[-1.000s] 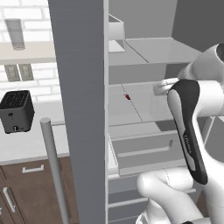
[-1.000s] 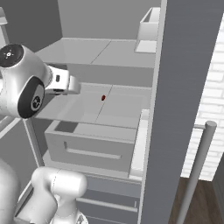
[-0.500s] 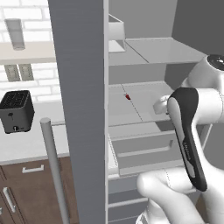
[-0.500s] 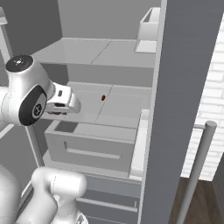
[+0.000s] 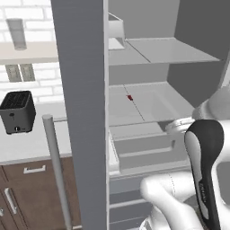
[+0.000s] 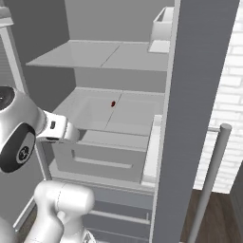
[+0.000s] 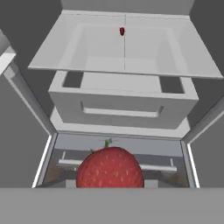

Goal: Take the strawberry from the fridge and place it on top of the pancake, located on the dining counter.

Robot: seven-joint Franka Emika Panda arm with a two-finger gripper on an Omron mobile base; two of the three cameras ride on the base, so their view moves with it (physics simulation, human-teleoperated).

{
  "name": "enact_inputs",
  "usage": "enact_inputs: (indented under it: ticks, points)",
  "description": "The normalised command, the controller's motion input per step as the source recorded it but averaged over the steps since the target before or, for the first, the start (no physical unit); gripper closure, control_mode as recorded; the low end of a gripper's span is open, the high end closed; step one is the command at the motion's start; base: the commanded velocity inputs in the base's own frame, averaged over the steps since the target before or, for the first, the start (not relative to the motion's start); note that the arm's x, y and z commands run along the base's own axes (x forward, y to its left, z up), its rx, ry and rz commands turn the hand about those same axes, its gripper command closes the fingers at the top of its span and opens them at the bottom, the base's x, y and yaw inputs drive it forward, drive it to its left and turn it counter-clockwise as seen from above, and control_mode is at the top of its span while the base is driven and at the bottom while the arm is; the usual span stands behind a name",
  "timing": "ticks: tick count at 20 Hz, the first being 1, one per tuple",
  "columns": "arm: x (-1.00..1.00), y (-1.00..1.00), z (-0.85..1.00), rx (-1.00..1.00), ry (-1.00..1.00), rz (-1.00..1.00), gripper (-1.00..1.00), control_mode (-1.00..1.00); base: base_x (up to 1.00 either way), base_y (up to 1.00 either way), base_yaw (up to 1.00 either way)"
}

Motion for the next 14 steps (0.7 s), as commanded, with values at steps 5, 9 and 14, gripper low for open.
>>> enact_inputs:
  ticks: [5,9,14]
  points:
    - [0.0,0.0,0.0,0.0,0.0,0.0,1.0,1.0,-1.0,-0.07,0.0]
    - [0.0,0.0,0.0,0.0,0.0,0.0,1.0,1.0,-1.0,0.0,0.01]
    - [0.0,0.0,0.0,0.0,0.0,0.0,1.0,1.0,-0.81,0.47,0.31]
